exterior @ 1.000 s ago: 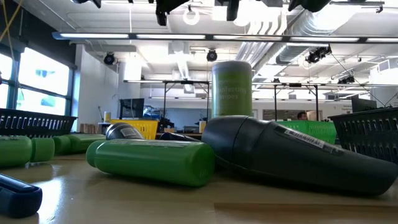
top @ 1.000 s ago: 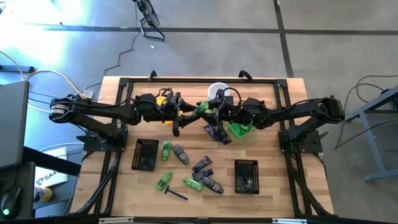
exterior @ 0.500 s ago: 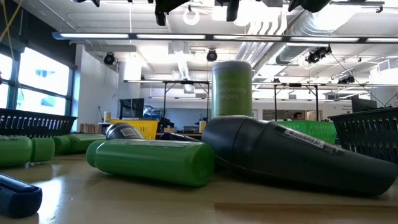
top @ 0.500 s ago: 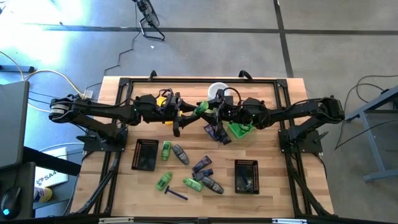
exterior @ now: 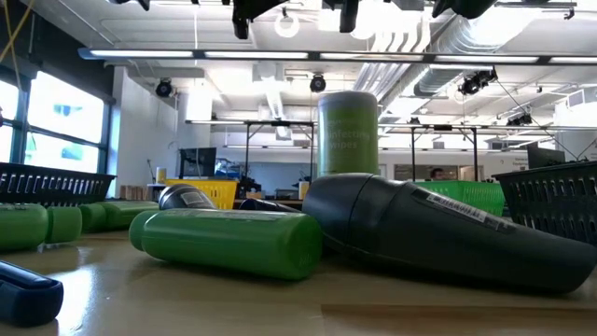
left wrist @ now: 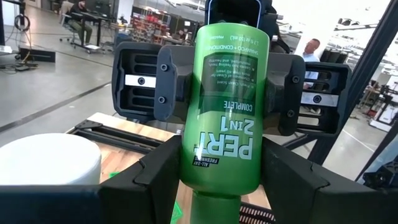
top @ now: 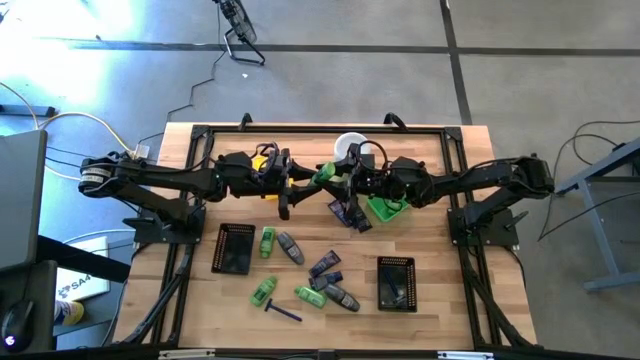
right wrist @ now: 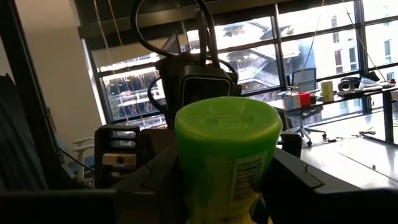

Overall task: Pick & Place Travel size toiletries
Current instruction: Put the shampoo bottle bottle into the green bin

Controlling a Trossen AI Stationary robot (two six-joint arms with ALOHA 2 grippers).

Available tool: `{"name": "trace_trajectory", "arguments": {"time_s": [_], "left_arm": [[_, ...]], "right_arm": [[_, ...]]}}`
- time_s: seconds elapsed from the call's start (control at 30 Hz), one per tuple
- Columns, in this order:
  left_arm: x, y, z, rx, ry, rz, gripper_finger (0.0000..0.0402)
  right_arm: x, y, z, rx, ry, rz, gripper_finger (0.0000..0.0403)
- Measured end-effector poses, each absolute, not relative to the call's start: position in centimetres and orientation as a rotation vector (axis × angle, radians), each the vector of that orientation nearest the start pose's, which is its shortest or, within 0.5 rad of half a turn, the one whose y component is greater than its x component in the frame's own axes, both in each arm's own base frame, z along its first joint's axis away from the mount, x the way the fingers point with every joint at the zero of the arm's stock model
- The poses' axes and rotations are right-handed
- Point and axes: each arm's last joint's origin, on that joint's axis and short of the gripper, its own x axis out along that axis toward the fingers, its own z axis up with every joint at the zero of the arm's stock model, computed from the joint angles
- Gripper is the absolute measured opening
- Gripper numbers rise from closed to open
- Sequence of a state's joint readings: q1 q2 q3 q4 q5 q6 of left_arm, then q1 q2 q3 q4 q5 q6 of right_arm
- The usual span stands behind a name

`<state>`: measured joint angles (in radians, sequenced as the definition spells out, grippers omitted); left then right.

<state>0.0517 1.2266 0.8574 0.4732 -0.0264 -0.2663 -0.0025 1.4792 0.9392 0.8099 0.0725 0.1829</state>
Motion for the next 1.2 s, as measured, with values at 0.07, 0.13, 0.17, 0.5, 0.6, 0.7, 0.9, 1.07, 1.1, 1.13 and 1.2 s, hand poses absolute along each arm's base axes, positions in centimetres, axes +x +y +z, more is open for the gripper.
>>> {"name": "trace_trajectory", "arguments": {"time_s": [0.07,0.13,0.17,0.5,0.6,0.7,0.9,1.07,1.1,1.13,1.2], "left_arm": [[27.68,1.51,32.96,-0.265,-0.114,0.062,0.0191],[27.68,1.51,32.97,-0.265,-0.114,0.06,0.0191],[27.68,1.51,32.97,-0.265,-0.114,0.06,0.0191],[27.69,1.49,32.94,-0.264,-0.11,0.055,0.0191],[27.68,1.5,32.98,-0.264,-0.115,0.055,0.0191],[27.69,1.51,32.97,-0.258,-0.115,0.056,0.0191],[27.69,1.51,32.97,-0.233,-0.114,0.057,0.0191],[27.7,1.51,32.96,-0.231,-0.114,0.057,0.0191],[27.7,1.51,32.96,-0.231,-0.114,0.057,0.0191],[27.7,1.51,32.96,-0.231,-0.114,0.057,0.0191],[27.7,1.51,32.96,-0.231,-0.114,0.057,0.0191]], "right_arm": [[32.99,-0.29,31.76,0.191,-0.276,-0.049,0.0171],[32.99,-0.29,31.76,0.191,-0.276,-0.049,0.0171],[32.99,-0.29,31.76,0.191,-0.276,-0.049,0.0171],[33.0,-0.28,31.75,0.191,-0.275,-0.048,0.0172],[32.99,-0.28,31.77,0.191,-0.277,-0.05,0.0172],[32.99,-0.28,31.77,0.195,-0.277,-0.05,0.0172],[32.99,-0.28,31.77,0.196,-0.278,-0.05,0.0172],[32.99,-0.29,31.77,0.198,-0.277,-0.051,0.0172],[32.99,-0.29,31.77,0.198,-0.277,-0.051,0.0172],[32.99,-0.29,31.77,0.198,-0.277,-0.051,0.0172],[32.99,-0.29,31.77,0.198,-0.277,-0.051,0.0172]]}}
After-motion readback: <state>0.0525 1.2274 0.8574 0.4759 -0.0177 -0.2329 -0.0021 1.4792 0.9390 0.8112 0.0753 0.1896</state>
